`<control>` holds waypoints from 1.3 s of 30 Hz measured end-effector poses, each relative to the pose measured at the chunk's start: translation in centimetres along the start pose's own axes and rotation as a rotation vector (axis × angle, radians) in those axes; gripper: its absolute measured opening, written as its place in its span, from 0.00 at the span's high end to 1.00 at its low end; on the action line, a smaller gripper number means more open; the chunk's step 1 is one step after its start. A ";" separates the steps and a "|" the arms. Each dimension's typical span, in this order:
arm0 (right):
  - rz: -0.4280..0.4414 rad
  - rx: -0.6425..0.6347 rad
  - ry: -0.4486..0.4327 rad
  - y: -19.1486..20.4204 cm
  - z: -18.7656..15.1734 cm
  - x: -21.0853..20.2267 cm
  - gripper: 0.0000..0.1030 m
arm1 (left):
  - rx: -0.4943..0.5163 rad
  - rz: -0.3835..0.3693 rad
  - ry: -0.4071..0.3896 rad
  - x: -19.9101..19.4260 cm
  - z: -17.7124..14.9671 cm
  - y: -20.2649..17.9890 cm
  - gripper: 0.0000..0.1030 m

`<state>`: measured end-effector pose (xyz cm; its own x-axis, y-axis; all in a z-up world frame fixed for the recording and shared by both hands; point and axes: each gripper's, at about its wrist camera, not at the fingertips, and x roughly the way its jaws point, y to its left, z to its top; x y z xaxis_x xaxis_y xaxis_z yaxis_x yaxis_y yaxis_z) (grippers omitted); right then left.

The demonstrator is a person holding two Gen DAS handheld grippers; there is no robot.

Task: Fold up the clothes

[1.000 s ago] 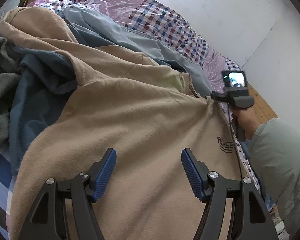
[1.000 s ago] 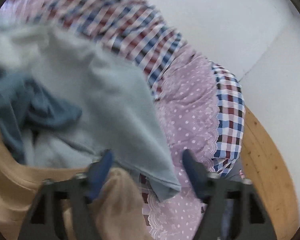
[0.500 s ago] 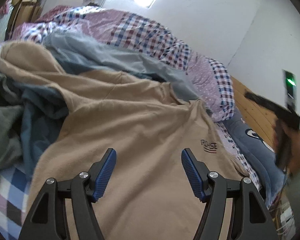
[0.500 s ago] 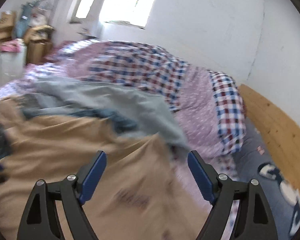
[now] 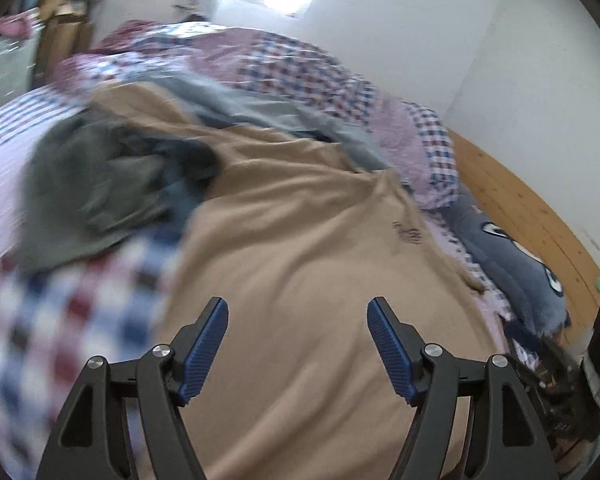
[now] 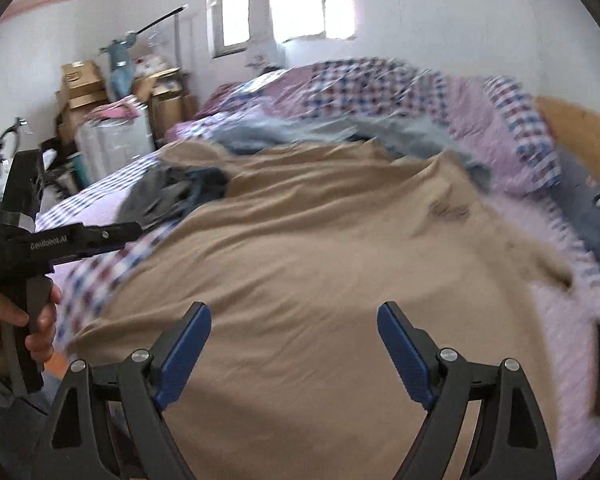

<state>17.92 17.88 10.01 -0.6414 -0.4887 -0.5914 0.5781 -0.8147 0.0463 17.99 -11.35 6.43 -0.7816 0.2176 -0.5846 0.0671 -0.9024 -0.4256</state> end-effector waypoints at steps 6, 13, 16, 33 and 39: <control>0.107 -0.022 -0.013 2.6 0.0 0.6 0.14 | -0.236 0.058 0.072 -3.7 -4.1 4.9 0.21; 0.168 -0.066 -0.015 4.4 0.0 1.3 0.14 | -0.488 0.167 0.206 -4.5 -8.8 9.0 0.21; 0.177 -0.084 -0.004 4.8 -0.4 1.4 0.14 | -0.530 0.146 0.225 -4.1 -9.4 9.5 0.21; 0.290 -0.421 0.061 14.2 -5.4 3.2 0.14 | -0.621 -0.102 0.270 -4.3 -9.7 9.6 0.26; 0.311 -0.481 0.090 16.3 -6.7 4.4 0.14 | -0.585 0.040 0.305 -3.4 -9.4 10.1 0.26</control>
<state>27.93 4.57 2.75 -0.3717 -0.6367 -0.6756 0.9101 -0.3933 -0.1301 27.23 -17.71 -2.38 -0.5664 0.3613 -0.7407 0.4854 -0.5801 -0.6541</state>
